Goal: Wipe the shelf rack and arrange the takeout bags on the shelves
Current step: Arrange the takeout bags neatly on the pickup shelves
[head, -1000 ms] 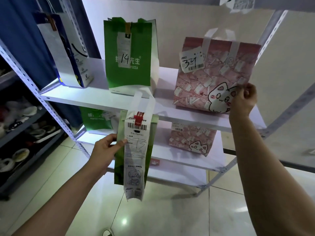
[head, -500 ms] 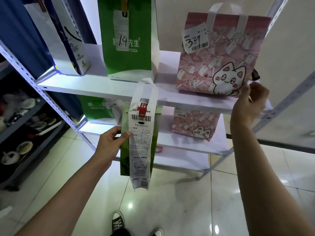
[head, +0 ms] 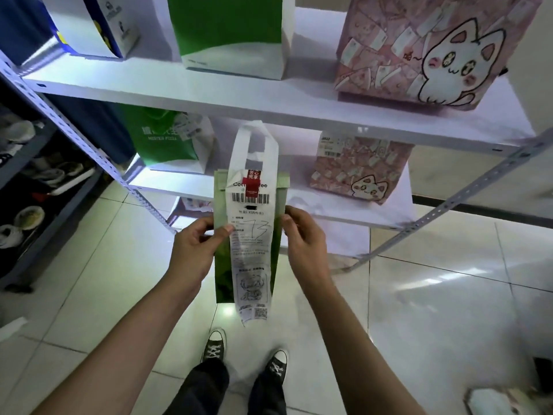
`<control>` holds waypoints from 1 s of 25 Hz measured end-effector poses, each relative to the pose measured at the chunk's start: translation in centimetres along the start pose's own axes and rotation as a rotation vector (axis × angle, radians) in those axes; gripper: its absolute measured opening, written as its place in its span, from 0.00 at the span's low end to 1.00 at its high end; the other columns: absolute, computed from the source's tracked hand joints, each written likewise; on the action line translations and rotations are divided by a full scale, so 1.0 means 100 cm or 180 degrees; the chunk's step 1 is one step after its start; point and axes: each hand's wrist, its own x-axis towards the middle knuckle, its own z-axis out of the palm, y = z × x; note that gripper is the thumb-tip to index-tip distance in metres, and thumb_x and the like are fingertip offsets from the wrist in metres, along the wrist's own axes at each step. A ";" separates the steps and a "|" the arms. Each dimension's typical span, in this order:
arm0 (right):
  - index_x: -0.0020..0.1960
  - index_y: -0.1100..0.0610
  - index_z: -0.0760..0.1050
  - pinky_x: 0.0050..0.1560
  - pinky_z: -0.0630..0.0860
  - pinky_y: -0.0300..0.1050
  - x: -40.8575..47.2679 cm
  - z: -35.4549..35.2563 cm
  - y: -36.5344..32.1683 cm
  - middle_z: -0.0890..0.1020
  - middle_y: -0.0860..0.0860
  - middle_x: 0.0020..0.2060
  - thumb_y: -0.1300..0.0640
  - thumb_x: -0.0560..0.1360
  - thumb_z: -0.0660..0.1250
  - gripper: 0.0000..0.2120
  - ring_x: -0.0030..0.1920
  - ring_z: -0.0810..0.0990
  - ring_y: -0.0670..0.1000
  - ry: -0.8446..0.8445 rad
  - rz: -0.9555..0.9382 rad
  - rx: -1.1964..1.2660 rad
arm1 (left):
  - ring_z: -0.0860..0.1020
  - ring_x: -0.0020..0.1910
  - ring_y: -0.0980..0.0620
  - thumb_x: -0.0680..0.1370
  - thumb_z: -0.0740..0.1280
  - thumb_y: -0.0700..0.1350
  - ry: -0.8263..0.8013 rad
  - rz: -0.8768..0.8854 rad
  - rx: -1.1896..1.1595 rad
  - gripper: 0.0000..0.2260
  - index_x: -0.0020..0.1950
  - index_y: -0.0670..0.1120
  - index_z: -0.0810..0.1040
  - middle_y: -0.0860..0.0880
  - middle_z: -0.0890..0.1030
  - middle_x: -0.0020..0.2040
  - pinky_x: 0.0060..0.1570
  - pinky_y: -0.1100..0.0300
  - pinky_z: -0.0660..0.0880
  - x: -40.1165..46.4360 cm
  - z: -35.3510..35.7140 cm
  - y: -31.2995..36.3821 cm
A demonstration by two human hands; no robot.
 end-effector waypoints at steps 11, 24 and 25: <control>0.50 0.48 0.82 0.42 0.82 0.37 -0.032 0.091 0.056 0.87 0.43 0.47 0.59 0.82 0.63 0.11 0.48 0.86 0.45 0.0099 0.0133 -0.0048 | 0.85 0.43 0.58 0.77 0.72 0.47 0.0170 -0.0293 -0.0003 0.04 0.46 0.56 0.84 0.57 0.87 0.45 0.36 0.67 0.80 0.015 -0.057 -0.060; 0.47 0.49 0.82 0.43 0.85 0.50 -0.009 0.159 0.091 0.87 0.50 0.47 0.61 0.83 0.61 0.13 0.47 0.87 0.53 0.0293 0.0034 -0.0021 | 0.82 0.48 0.65 0.76 0.74 0.44 -0.0238 -0.0100 -0.0217 0.12 0.55 0.60 0.82 0.63 0.85 0.50 0.32 0.72 0.77 0.055 -0.118 -0.109; 0.47 0.50 0.82 0.43 0.85 0.51 0.005 0.155 0.087 0.87 0.51 0.47 0.60 0.83 0.62 0.12 0.47 0.87 0.53 0.0347 0.0034 0.0057 | 0.82 0.50 0.65 0.77 0.72 0.42 -0.0358 0.0013 -0.0233 0.14 0.57 0.59 0.81 0.63 0.84 0.51 0.34 0.72 0.77 0.063 -0.112 -0.105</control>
